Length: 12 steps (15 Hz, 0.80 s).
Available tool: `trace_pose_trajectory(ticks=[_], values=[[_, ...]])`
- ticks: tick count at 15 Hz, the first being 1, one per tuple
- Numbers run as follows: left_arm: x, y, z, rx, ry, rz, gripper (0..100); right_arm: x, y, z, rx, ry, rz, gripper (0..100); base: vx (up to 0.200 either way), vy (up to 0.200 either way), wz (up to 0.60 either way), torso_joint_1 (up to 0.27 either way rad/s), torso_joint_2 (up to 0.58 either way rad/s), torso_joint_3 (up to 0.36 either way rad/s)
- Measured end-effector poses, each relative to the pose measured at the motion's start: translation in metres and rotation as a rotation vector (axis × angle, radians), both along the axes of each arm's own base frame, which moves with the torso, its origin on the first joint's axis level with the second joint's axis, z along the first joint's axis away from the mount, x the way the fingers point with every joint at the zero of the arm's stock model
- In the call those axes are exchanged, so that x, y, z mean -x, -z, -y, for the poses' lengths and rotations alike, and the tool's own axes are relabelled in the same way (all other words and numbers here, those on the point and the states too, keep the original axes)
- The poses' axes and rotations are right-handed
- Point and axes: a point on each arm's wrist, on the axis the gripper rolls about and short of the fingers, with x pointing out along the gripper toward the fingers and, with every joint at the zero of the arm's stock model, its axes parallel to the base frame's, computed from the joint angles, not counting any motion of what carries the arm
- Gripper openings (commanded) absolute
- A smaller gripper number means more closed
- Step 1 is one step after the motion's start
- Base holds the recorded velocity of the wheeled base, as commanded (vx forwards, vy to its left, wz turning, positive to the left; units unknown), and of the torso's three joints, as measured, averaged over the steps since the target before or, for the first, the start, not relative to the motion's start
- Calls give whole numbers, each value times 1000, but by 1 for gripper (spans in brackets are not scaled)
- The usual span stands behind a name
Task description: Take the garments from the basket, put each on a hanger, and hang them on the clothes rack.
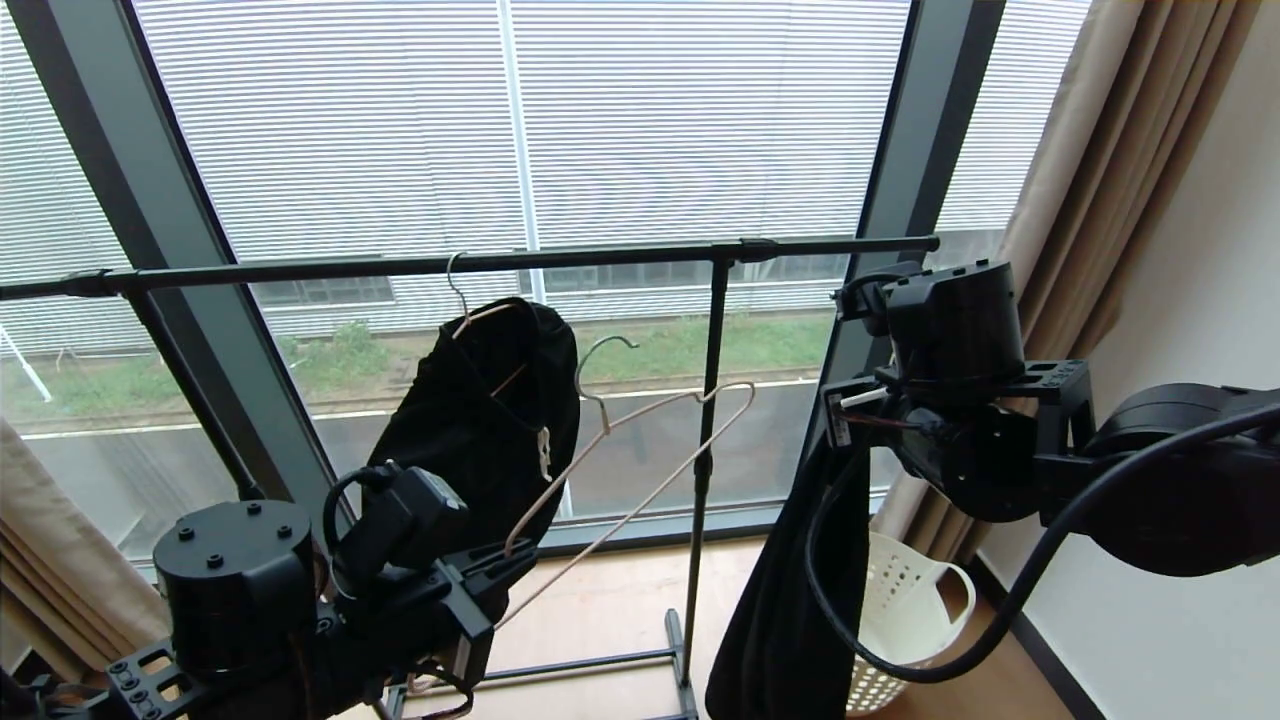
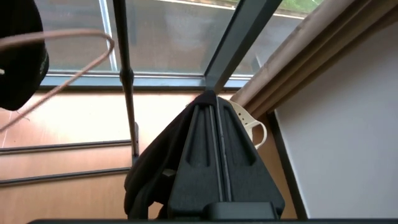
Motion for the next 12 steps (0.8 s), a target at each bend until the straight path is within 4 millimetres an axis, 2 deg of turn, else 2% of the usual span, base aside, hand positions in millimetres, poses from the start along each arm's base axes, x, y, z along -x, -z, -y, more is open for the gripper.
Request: trace_pose_trajectory(ticks=[5, 12], values=[[8, 11, 8, -18, 44, -42, 0, -29, 8, 7, -11, 85, 61, 0, 0, 0, 0, 0, 0, 0], [12, 13, 14, 12, 120, -81, 0, -39, 14, 3, -39, 92, 100, 0, 0, 0, 0, 0, 0, 0]])
